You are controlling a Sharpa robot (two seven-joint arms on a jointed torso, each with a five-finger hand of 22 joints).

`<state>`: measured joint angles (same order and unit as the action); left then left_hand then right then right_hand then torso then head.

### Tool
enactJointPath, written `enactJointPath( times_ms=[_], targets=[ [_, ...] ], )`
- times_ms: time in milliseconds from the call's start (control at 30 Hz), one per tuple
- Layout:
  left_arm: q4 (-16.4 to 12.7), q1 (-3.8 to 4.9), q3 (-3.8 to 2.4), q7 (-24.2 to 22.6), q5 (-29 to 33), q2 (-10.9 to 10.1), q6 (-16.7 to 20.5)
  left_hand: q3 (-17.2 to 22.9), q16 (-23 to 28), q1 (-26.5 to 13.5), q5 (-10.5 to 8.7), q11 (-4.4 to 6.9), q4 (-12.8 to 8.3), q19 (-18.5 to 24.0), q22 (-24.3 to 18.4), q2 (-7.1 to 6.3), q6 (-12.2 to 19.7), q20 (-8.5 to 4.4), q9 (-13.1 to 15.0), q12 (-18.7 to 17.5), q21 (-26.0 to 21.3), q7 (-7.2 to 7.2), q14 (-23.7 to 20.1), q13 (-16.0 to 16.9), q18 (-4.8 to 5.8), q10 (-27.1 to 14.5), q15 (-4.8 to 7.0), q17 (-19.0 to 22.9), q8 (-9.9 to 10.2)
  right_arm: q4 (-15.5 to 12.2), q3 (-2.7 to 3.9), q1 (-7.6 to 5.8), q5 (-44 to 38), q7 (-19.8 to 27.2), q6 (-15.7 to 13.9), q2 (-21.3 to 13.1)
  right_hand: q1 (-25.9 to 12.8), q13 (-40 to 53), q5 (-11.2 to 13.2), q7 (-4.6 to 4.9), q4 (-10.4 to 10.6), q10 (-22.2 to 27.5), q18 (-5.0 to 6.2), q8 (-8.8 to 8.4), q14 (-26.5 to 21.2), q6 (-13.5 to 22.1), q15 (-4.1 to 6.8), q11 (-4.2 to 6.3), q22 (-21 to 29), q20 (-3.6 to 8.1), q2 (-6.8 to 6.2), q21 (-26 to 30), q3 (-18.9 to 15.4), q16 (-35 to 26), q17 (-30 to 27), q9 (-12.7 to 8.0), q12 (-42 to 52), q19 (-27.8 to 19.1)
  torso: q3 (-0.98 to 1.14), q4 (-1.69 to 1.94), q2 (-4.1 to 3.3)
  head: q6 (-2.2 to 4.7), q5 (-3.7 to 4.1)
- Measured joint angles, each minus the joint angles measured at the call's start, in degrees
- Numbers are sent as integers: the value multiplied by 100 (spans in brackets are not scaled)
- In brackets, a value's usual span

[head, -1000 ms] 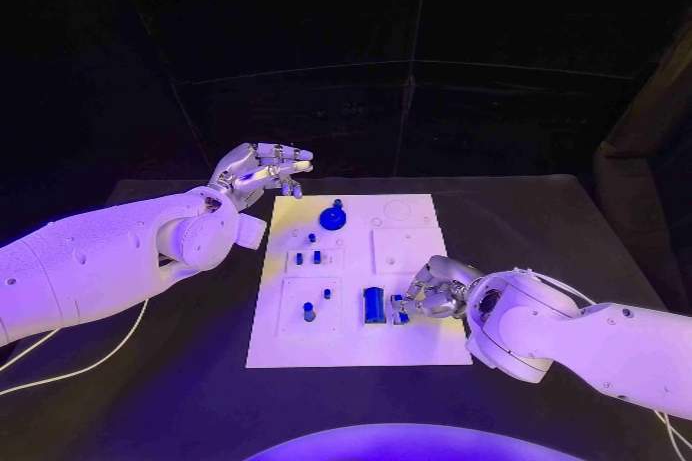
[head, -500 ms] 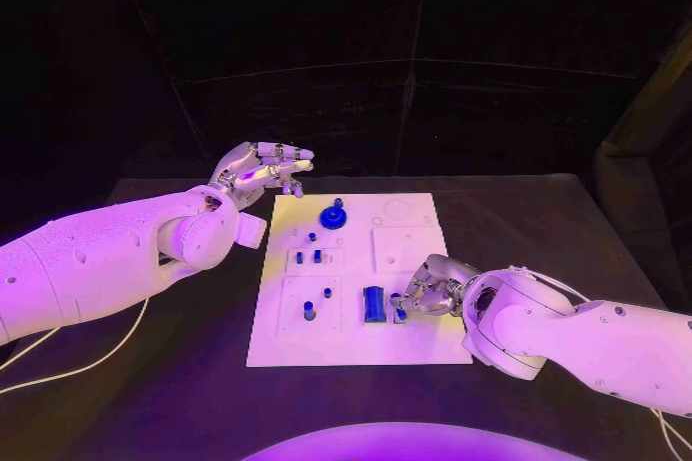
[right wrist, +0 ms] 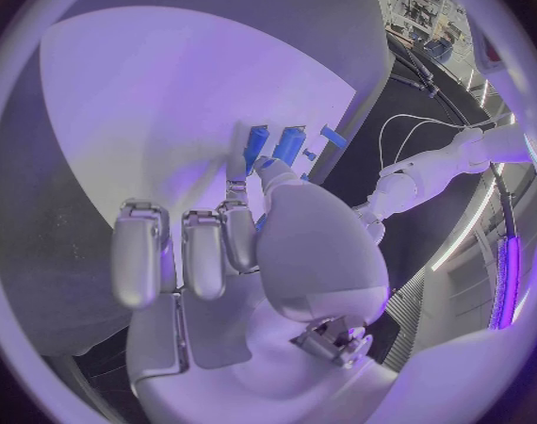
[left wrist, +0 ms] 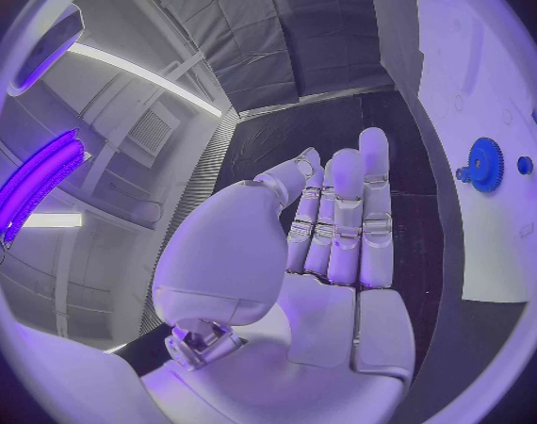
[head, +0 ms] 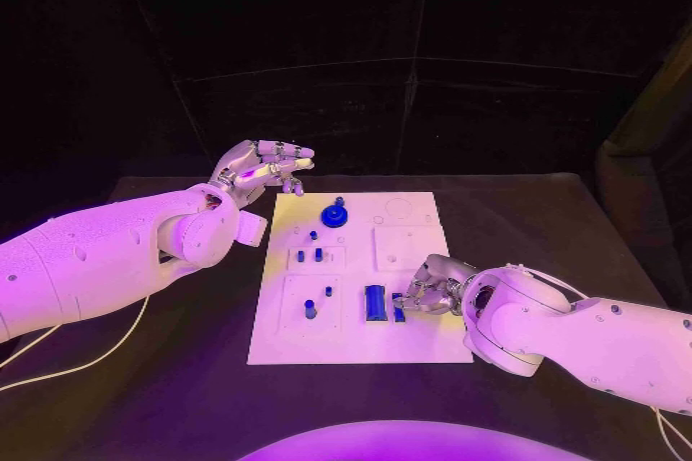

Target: Assemble the parts on the task board

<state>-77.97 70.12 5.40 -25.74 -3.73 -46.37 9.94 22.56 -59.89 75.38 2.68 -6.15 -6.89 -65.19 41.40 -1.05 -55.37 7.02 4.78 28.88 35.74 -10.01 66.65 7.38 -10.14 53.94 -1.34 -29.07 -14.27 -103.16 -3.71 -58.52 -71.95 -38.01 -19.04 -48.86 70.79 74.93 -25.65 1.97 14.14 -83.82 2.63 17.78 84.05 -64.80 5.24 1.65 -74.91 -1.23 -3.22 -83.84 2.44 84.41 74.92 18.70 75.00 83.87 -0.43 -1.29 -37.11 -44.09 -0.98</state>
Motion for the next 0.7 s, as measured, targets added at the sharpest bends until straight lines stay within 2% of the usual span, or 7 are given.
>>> enactJointPath(
  times_ms=[200, 267, 333, 500, 600, 700],
  targets=[
    [-1, 0, 0, 0, 0, -6, -2, 0, 0, 0, 0, 0, 0, 0, 0, 0, 0, 0, 0, 0, 0, 0, 0, 0, 0, 0, 0, 0, 0, 5, 1, 0, -84, -92, 135, 1, -31, -1, 0, 0, 9, 0, 0, 0, 0, 0, 0, 0, 0, 0, -29, 0, -45, 0, 0, 19, 0, 0, 0, -1, 1, -4, -3],
    [-2, 0, 0, 0, 0, -6, -2, 0, 0, 0, 0, 0, 0, 0, 0, 0, 0, 0, -1, 0, 0, 0, 0, 0, 0, 0, 0, 0, 0, 5, 1, 0, -110, -113, 167, 2, -62, 0, 0, 0, 17, 0, 0, -1, 0, 0, 0, 0, 0, 0, 1, 0, -54, 0, 0, 29, 0, 0, 1, -4, 1, -7, -3],
    [-2, 0, 0, 0, 0, -6, -3, 0, 0, 0, 0, 0, 0, 0, 0, 0, 0, 0, 0, 0, 0, 0, 0, 0, 0, 0, 0, 0, 0, 3, 0, 0, -136, -128, 189, 2, -94, -1, 0, 0, 42, 0, 0, -1, 0, 0, 0, 0, 0, 0, -32, 0, -97, 0, -1, 44, 0, 0, 2, -7, 1, -8, -3],
    [-3, 0, 0, 0, 0, -9, -3, 0, 0, 0, 0, 0, 0, 0, 1, 0, 0, 0, -1, -1, 0, 0, 0, 0, 0, 0, 0, -1, 0, -24, 0, 0, -193, -118, 168, -14, -229, -1, 110, 0, 111, 0, 0, -1, 0, 0, 0, 0, 0, 0, -43, 0, -246, 0, -1, 97, 0, 0, 2, -7, -1, -5, 7],
    [-2, 0, 0, 0, 0, -9, -3, 0, 0, 0, 0, 0, 0, 0, 1, 0, 0, 0, -1, -1, 0, 0, 0, 0, 0, 0, 0, -1, 0, -47, 0, 0, -221, -47, 94, -47, -290, -1, 279, 22, 155, 0, 1, -2, 0, 23, 0, -1, 0, 0, -56, 0, -353, 0, -1, 135, -4, 0, 3, -7, -1, -2, 10],
    [1, 0, 0, 0, 0, -8, -3, 0, 1, 0, 0, 0, 0, 0, 1, 0, 0, 0, -1, -2, 0, 0, 0, 0, 0, 0, 0, -1, 0, -64, 0, 0, -230, 93, -6, -102, -301, -1, 643, 42, 167, 0, 1, -2, 0, 42, -1, -1, 0, 0, -45, 0, -491, 0, -1, 179, -46, 0, 3, -8, -1, 1, 14]
  ],
)
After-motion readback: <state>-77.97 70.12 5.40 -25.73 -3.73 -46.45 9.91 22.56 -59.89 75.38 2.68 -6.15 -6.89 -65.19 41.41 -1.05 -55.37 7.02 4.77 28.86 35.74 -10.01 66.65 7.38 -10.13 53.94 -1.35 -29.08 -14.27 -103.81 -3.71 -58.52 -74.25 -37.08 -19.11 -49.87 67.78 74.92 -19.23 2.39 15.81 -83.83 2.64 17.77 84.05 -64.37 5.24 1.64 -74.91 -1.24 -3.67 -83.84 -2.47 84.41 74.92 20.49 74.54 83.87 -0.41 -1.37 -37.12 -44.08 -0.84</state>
